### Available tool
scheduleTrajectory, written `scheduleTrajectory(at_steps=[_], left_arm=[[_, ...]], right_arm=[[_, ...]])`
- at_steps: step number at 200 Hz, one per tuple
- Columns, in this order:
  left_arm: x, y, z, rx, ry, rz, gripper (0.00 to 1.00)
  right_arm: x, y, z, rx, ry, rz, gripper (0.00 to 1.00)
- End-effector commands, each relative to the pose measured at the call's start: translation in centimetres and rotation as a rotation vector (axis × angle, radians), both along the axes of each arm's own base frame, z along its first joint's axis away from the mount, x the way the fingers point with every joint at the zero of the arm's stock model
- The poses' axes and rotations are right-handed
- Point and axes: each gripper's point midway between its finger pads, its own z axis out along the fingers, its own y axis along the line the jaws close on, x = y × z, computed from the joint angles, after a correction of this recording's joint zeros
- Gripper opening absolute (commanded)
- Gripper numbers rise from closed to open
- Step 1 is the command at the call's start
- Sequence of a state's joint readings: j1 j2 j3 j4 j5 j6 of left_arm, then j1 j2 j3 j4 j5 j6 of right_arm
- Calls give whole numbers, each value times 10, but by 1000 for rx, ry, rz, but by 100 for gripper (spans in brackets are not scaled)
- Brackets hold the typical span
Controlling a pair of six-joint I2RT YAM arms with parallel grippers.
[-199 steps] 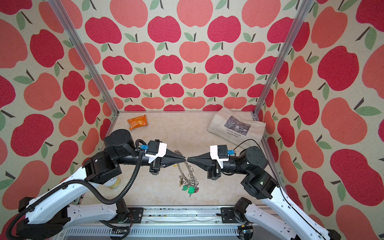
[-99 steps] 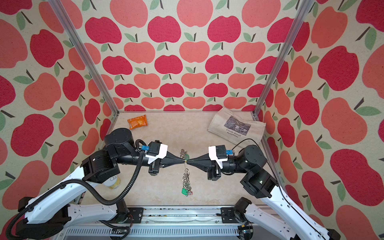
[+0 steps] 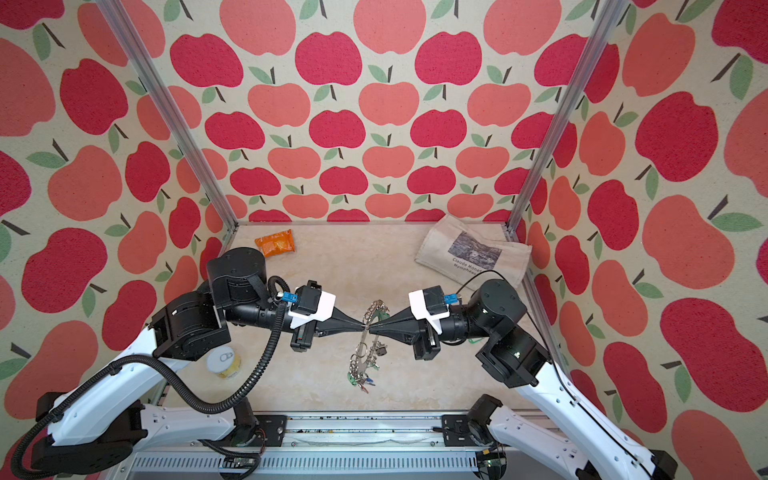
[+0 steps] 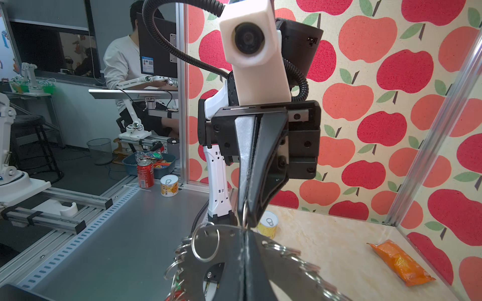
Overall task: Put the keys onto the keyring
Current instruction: 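Hold the plate with the left gripper while the right gripper opens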
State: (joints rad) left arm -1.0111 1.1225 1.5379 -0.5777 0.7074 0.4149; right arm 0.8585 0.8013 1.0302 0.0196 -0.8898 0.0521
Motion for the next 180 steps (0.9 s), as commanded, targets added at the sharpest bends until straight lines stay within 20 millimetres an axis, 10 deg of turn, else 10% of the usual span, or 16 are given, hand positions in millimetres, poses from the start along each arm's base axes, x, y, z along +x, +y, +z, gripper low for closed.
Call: scheduleTrajectory(at_steps=[1, 126, 180], left_arm=[[19, -8, -10, 48, -30, 45, 0], [24, -9, -12, 51, -48, 59, 0], [25, -6, -10, 23, -70, 76, 0]], right_arm=[[-29, -9, 11, 1, -15, 153, 0], [-23, -11, 5, -12, 0, 86, 15], [-10, -13, -8, -61, 2, -36, 52]])
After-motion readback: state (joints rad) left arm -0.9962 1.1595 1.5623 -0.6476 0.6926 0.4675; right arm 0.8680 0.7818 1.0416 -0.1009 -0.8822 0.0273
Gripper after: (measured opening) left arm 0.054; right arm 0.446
